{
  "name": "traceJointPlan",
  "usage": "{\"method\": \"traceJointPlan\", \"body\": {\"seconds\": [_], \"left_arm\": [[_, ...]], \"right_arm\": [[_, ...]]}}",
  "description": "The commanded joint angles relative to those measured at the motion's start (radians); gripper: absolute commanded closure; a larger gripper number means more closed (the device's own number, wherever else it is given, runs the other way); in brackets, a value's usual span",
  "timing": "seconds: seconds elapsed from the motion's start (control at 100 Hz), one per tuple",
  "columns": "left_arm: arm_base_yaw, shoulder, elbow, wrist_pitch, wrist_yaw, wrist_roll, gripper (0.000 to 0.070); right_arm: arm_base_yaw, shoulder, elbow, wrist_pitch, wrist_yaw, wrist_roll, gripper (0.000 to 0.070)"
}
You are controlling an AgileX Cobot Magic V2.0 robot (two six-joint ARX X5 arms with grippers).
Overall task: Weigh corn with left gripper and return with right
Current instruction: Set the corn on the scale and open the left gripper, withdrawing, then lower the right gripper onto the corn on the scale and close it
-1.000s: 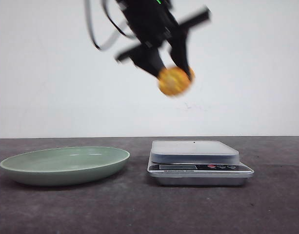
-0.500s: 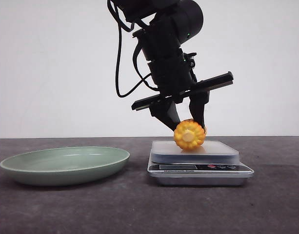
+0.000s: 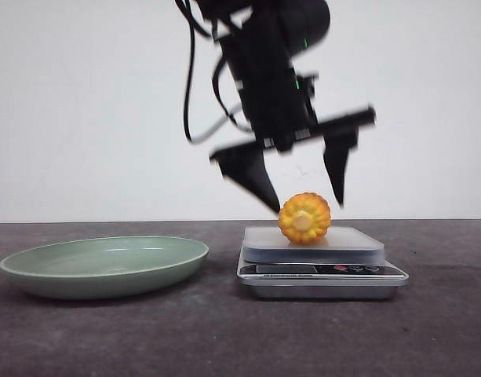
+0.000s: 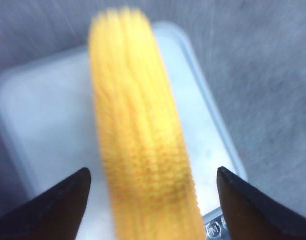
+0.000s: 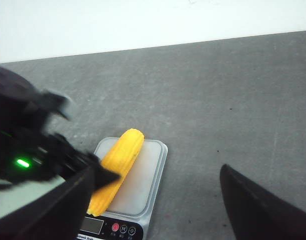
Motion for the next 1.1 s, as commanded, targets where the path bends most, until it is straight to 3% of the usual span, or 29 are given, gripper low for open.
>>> {"method": "traceJointPlan", "body": {"seconds": [0.0,0.18,0.36,0.55,0.67,0.78,0.88,1.09], "left_arm": [[-0.005,-0.111,0.074,0.018,-0.061,0.103,0.0219],[0.058,-0.366,0.105,-0.059,-0.246,0.274,0.0225],[0.228,-0.631,0.105,-0.211,-0.337,0.304,0.0225],[0.472,-0.883,0.105,-0.431,-0.345,0.283,0.0225],[0.569,-1.016,0.094,-0.538,-0.345,0.283,0.0225],[0.589,-1.135,0.074,-0.613,-0.345,0.245,0.0225],[0.588,-1.243,0.038,-0.687,-0.345,0.193,0.0226],[0.587,-1.487,-0.153,-0.753,-0.344,0.092,0.0226]], "right_arm": [[0.003,0.003,0.020,0.006,0.003,-0.011,0.0189],[0.006,0.005,0.019,0.006,-0.004,-0.011,0.0189],[0.039,0.017,0.020,0.010,-0.005,-0.011,0.0189],[0.091,0.041,0.019,0.022,-0.005,-0.011,0.0189],[0.125,0.072,0.020,0.039,-0.005,-0.011,0.0189],[0.162,0.113,0.020,0.061,-0.008,-0.007,0.0186],[0.198,0.159,0.020,0.093,-0.004,-0.003,0.0130],[0.275,0.291,0.020,0.204,0.000,0.016,0.0130]]}}
